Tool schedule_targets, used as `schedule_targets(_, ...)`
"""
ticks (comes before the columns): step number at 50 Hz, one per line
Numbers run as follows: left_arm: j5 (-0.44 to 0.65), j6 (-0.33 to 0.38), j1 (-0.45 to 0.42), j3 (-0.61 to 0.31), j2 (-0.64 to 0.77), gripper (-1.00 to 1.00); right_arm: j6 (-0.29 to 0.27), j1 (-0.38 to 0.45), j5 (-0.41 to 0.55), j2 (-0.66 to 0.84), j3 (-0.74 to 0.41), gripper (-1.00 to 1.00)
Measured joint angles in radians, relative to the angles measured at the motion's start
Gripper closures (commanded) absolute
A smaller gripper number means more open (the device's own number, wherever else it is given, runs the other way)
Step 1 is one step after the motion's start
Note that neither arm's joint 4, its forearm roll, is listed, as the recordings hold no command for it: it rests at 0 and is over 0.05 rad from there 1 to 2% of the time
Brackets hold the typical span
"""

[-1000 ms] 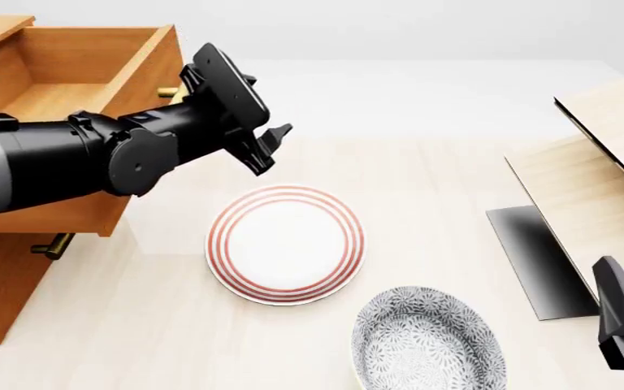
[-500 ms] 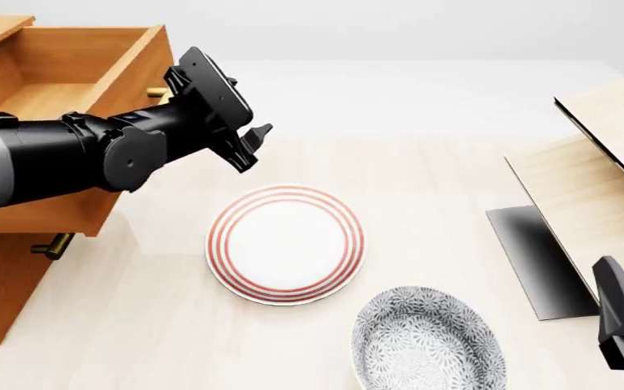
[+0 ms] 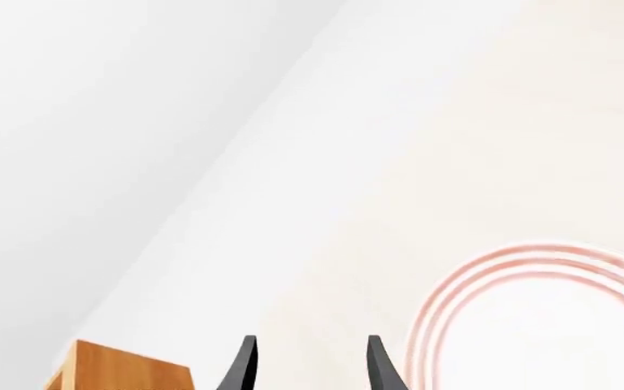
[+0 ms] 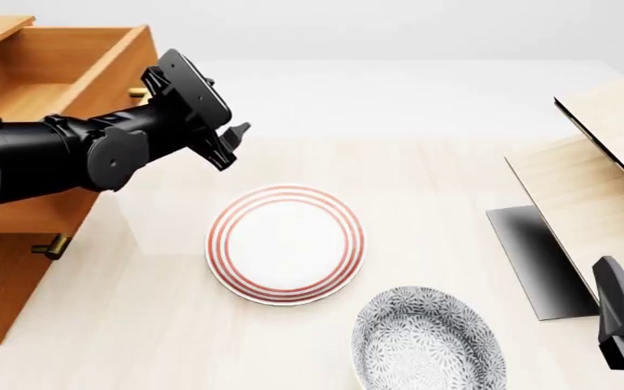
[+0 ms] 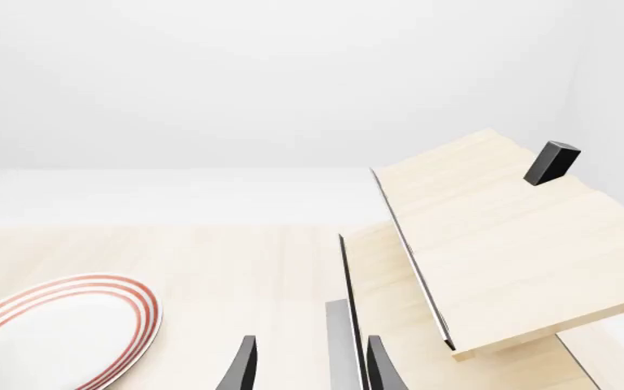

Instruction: Close the top drawer of the cabinet.

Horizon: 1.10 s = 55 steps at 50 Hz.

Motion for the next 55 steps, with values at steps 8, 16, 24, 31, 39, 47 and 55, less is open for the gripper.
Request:
schedule_targets(8, -0.005, 0.003, 0.022, 0.010, -0.006, -1.00, 0.000, 0.000, 0.000, 0.000, 0.000, -1.00)
schedule_targets(16, -0.014, 0.010, 0.047, 0.021, -0.008, -1.00, 0.000, 0.000, 0.000, 0.000, 0.000, -1.00)
schedule_targets(24, -0.019, 0.013, 0.071, 0.031, -0.014, -1.00, 0.000, 0.000, 0.000, 0.000, 0.000, -1.00)
schedule_targets(31, -0.021, 0.014, 0.095, 0.040, -0.021, -1.00, 0.000, 0.000, 0.000, 0.000, 0.000, -1.00)
schedule_targets(39, -0.018, 0.018, 0.123, 0.049, -0.032, -1.00, 0.000, 0.000, 0.000, 0.000, 0.000, -1.00)
schedule_targets(47, -0.016, 0.018, 0.145, 0.057, -0.044, -1.00, 0.000, 0.000, 0.000, 0.000, 0.000, -1.00)
schedule_targets(55, -0.017, 0.019, 0.173, 0.070, -0.057, -1.00, 0.000, 0.000, 0.000, 0.000, 0.000, -1.00)
